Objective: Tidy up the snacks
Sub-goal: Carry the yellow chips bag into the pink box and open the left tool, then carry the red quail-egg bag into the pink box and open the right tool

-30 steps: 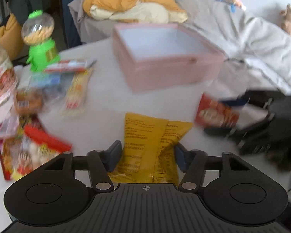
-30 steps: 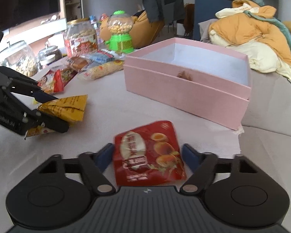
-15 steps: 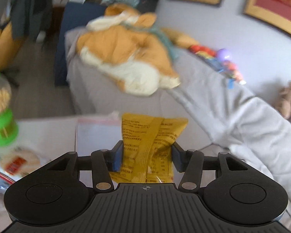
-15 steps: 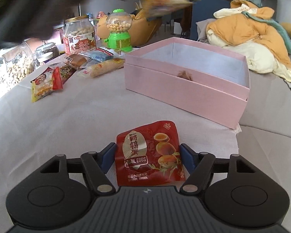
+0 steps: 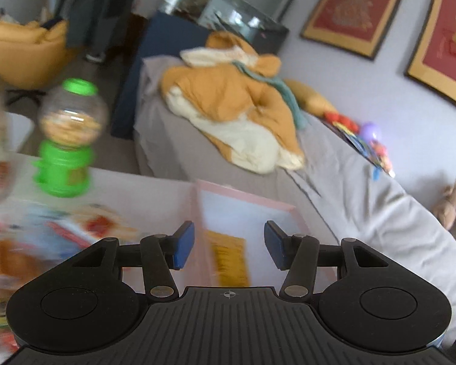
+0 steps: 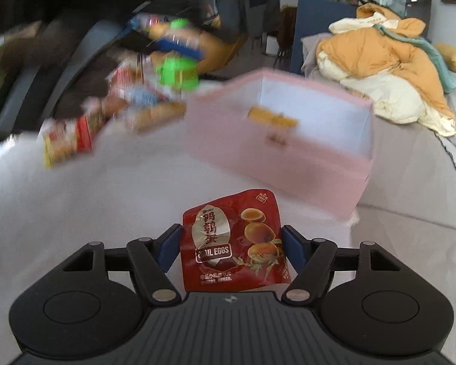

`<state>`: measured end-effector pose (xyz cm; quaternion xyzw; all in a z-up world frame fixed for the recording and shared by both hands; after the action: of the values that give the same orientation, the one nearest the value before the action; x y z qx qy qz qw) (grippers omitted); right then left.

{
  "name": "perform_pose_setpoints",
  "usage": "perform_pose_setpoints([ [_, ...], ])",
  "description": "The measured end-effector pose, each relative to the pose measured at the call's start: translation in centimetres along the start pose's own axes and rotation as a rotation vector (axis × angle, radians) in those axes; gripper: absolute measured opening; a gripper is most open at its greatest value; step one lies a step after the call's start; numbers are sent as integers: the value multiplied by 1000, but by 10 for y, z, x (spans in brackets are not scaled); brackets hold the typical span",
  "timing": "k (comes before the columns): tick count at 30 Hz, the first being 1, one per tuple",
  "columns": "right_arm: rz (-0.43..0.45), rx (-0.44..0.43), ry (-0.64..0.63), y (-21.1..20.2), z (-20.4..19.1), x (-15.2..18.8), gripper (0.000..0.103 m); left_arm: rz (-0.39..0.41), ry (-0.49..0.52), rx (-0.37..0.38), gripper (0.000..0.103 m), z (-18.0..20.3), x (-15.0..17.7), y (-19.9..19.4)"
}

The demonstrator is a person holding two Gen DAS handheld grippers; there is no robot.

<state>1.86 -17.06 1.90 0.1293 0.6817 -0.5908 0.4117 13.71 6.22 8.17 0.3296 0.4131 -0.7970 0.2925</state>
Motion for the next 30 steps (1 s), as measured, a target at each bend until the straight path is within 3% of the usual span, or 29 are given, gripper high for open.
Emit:
perform_pose_setpoints([
  [4, 109, 9, 40, -25, 20, -52, 71, 35, 11, -94, 56, -37, 13, -24],
  [6, 140, 26, 95, -18, 37, -89, 73, 27, -6, -135, 56, -58, 20, -29],
  [9, 87, 7, 186, 22, 69, -137, 80, 16, -74, -169, 56, -91, 26, -37],
  [12, 17, 47, 264, 55, 86, -151, 80, 6, -75, -180, 56, -110, 24, -39],
  [13, 0, 85, 235, 63, 84, -153, 80, 9, -68, -189, 56, -114, 22, -38],
  [16, 12, 347, 134, 76, 77, -154, 80, 27, -96, -183, 56, -123, 15, -36],
  [20, -80, 442, 242, 95, 106, -139, 80, 63, -131, -165, 56, -125, 9, -34],
  [22, -142, 393, 293, 104, 115, -127, 80, 69, -123, -151, 56, -126, 8, -35],
  [24, -157, 285, 344, 109, 113, -119, 82, 64, -107, -153, 56, -125, 9, -36],
  [27, -130, 286, 313, 119, 97, -124, 82, 38, -78, -183, 56, -123, 13, -34],
  [30, -102, 189, 266, 134, 81, -135, 80, -22, 3, -169, 56, -109, 19, -27],
])
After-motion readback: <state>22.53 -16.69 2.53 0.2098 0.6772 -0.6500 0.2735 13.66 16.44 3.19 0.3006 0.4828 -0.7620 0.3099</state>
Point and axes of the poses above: each gripper's, at about its wrist camera, not at the fingertips, and y roughly the way its jaws point, z to its right, x to its underside, the point moved 2 cm from there along y, roughly the way its jaws point, and after that the axes turned 4 degrees about -z, right-handed, at the moved point
